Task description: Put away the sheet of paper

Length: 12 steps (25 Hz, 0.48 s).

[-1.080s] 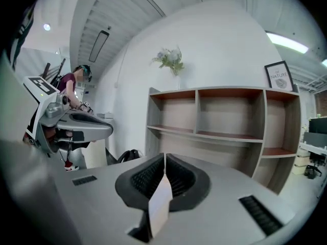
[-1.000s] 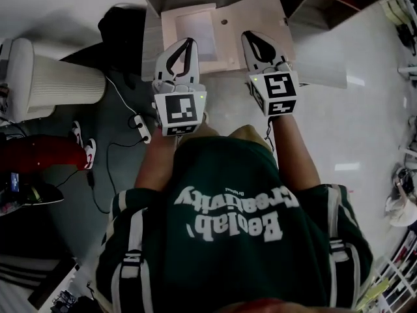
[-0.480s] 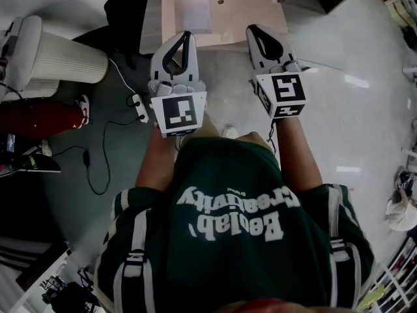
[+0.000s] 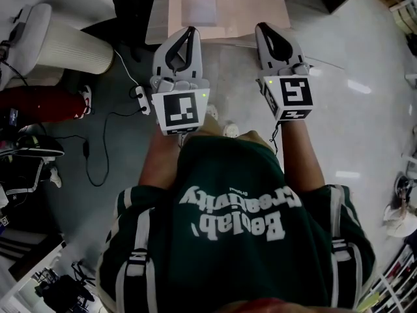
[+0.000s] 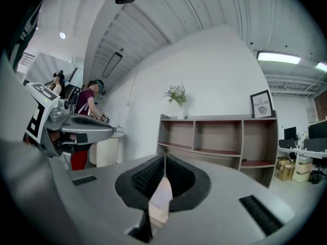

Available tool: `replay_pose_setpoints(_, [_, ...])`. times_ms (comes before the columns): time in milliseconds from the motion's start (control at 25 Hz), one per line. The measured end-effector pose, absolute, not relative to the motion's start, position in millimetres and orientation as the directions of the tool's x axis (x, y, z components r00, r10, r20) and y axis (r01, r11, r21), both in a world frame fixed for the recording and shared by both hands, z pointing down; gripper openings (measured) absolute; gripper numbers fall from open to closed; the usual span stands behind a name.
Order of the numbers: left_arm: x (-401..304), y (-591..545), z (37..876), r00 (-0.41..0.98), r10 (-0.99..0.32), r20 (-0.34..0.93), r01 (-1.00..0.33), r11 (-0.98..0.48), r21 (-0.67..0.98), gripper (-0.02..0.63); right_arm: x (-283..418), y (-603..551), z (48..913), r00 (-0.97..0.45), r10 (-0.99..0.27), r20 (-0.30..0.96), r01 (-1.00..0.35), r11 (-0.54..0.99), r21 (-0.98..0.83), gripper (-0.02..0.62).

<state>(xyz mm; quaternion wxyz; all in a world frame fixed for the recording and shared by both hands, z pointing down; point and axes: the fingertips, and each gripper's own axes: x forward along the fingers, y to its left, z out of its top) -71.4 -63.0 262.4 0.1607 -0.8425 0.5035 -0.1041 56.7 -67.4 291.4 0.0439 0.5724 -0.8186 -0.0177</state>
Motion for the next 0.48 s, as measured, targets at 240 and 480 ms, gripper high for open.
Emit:
replay_pose_setpoints(240, [-73.2,-64.0,267.4,0.482,-0.875,0.028,-0.818,-0.461,-0.344,0.018,48.1,-63.8,288.9,-0.337,-0.941,0.038,-0.937,0.339,0.086,0.041])
replay_pose_setpoints(480, [-71.2,-58.2,280.5,0.488,-0.872,0.049,-0.818,-0.476,-0.324,0.018,50.0,-55.8,296.7,-0.337,-0.940,0.059,-0.937,0.340,0.077,0.041])
